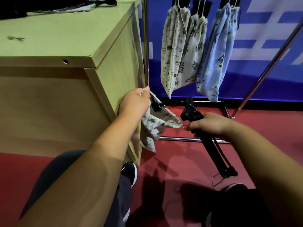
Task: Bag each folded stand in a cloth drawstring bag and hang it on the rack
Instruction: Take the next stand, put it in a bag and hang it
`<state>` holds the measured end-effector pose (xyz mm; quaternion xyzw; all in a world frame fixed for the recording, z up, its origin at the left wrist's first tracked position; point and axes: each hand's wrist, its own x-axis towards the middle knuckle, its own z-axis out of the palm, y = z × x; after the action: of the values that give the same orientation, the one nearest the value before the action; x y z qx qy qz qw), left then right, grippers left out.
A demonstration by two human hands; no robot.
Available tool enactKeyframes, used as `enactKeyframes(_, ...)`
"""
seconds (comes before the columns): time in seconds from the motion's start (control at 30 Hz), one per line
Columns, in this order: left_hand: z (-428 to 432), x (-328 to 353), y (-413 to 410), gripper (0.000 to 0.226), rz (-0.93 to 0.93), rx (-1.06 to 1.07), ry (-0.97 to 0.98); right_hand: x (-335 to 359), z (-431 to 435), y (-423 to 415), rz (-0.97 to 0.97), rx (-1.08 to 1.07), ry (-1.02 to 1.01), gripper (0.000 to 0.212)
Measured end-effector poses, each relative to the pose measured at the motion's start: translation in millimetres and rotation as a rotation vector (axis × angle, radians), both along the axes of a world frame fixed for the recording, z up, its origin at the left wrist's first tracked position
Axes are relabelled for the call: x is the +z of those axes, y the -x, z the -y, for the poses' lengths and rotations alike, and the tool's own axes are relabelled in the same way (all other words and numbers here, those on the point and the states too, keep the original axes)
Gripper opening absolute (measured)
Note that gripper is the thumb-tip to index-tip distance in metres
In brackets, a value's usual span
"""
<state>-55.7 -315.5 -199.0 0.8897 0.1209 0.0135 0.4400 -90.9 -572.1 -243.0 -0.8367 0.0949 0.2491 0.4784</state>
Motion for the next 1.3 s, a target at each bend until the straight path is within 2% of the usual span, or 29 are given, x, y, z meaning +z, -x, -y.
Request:
enactKeyframes(0.1,-1.2,-0.8,-0.8,0.045,0.002,0.021,-0.005,5.0,0.2,-3.1,0.02,0.078,0.165,0.021)
enactKeyframes(0.23,1.1,-4.9,-1.8,0.045,0.004,-0.014,-0.035,8.1,-4.8,-2.6,0.085,0.244,0.304,0.02)
enactKeyframes(0.3,3.9,-9.4,-1.0,0.042,-0.009,-0.088,-0.037,8.8,-9.9,-1.2,0.092,0.319,0.301,0.021)
enactKeyframes(0.47,12.2,-15.9,1.9,0.055,-0.044,-0.286,-0.007,17.9,-27.1,10.3,0.047,0.44,0.154,0.009)
enactKeyframes(0.6,20.4,-13.1,6.5,0.058,-0.077,-0.334,-0.001,15.1,-30.4,15.2,-0.033,0.469,0.239,0.021)
enactKeyframes(0.77,24.6,-18.5,5.5,0.059,-0.051,-0.403,0.125,4.8,-25.6,11.2,-0.03,0.346,0.297,0.038)
enactKeyframes(0.87,30.3,-19.4,7.0,0.05,-0.14,-0.527,0.19,-1.8,-21.0,7.7,-0.064,0.17,0.198,0.046)
enactKeyframes(0.97,34.7,-20.8,10.2,0.034,-0.137,-0.641,0.098,-1.9,-19.5,7.9,-0.116,0.11,0.148,0.044)
enactKeyframes(1.1,37.5,-20.8,11.6,0.02,-0.073,-0.697,-0.042,-3.1,-19.6,8.8,-0.235,0.006,-0.015,0.025)
enactKeyframes(1.17,37.3,-21.3,13.0,0.022,-0.101,-0.757,-0.068,-3.7,-21.4,8.5,-0.262,-0.059,-0.091,0.017)
enactKeyframes(1.3,40.1,-25.2,12.4,0.028,-0.039,-0.771,-0.172,-4.2,-20.9,4.7,-0.283,-0.119,-0.282,0.028)
